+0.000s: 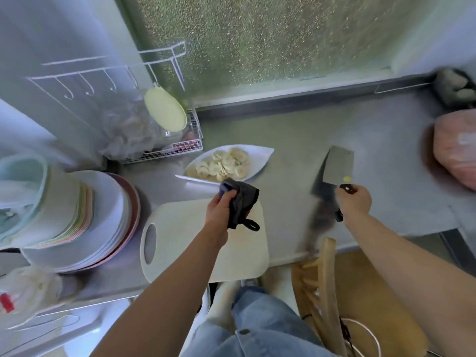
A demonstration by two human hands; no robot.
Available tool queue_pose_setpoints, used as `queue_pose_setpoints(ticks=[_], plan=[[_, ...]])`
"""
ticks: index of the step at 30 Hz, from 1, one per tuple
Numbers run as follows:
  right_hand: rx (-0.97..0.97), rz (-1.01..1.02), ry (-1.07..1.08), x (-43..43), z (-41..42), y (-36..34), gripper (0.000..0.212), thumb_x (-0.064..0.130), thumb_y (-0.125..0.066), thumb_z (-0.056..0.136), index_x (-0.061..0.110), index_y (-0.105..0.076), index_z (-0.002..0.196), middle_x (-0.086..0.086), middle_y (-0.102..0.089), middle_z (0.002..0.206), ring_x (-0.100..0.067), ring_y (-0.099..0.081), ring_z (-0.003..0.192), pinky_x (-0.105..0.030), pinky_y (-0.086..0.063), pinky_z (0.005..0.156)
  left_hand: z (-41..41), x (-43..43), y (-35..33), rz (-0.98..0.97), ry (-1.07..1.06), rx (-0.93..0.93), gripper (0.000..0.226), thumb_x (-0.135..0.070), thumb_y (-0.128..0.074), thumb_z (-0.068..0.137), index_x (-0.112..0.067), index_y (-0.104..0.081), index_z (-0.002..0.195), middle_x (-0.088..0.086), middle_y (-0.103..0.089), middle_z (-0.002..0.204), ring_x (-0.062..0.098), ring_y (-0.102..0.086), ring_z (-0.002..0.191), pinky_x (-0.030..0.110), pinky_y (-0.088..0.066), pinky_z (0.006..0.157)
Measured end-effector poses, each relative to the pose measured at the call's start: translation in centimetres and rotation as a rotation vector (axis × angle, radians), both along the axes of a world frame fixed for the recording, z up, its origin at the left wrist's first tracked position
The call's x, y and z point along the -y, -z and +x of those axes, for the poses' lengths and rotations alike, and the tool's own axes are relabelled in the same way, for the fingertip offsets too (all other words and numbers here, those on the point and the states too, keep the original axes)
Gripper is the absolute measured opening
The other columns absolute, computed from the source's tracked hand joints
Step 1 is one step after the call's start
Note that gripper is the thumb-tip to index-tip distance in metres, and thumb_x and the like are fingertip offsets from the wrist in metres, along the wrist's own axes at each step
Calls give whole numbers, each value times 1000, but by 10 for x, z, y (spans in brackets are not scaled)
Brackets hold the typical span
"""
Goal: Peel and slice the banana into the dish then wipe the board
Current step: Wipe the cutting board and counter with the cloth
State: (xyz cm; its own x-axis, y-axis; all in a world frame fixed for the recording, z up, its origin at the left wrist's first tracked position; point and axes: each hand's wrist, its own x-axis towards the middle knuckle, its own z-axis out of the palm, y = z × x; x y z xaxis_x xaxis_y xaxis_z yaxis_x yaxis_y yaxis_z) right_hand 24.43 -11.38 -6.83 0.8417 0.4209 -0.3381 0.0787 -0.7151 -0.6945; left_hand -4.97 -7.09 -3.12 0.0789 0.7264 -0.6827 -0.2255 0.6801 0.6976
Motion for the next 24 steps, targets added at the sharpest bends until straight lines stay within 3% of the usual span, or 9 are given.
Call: queue_pose_setpoints(ticks=[4, 6, 11, 16, 21, 24], plan=[[-2, -24, 45, 8, 15, 6, 50, 18, -65, 86, 8, -46, 132, -14, -54, 129, -33, -55, 113, -39, -46, 93, 14, -9, 4, 3, 46, -42, 11, -19, -58, 93, -22, -66, 100, 9, -70, 101, 25, -66, 90, 37, -54, 80], [-2, -77, 6, 11, 20, 8, 56, 15, -66, 85, 6, -41, 135, -18, -49, 134, -35, -51, 119, -41, -42, 101, 18, -11, 6, 0, 69, -71, 12, -19, -57, 93, -23, -66, 100, 9, -70, 104, 27, -66, 94, 41, -54, 85], [-37, -199, -82, 13, 26, 14, 55, 2, -59, 85, 4, -38, 136, -22, -48, 134, -37, -49, 120, -38, -41, 99, 25, -16, 7, 23, 154, -122, 16, -20, -55, 93, -22, -64, 107, 11, -68, 114, 29, -63, 107, 42, -50, 92], [43, -379, -225, 1, 13, 11, 73, 17, -69, 80, 15, -27, 139, -22, -31, 131, -44, -44, 114, -45, -45, 93, 31, -23, 4, 41, 215, -122, 17, -20, -53, 94, -22, -63, 108, 6, -67, 113, 22, -61, 105, 36, -49, 89], [64, -492, -222, 5, 12, 13, 59, 2, -59, 82, 11, -29, 131, -24, -32, 128, -47, -45, 110, -47, -48, 85, 37, -28, 4, 28, 239, -138, 13, -20, -53, 95, -23, -62, 103, 3, -66, 110, 19, -60, 102, 35, -48, 90], [135, -544, -162, 10, 18, 6, 56, 4, -60, 82, 10, -32, 130, -25, -33, 129, -45, -41, 115, -52, -46, 91, 41, -33, 4, 19, 253, -134, 13, -22, -55, 95, -23, -62, 105, 3, -66, 112, 20, -60, 106, 38, -48, 94]])
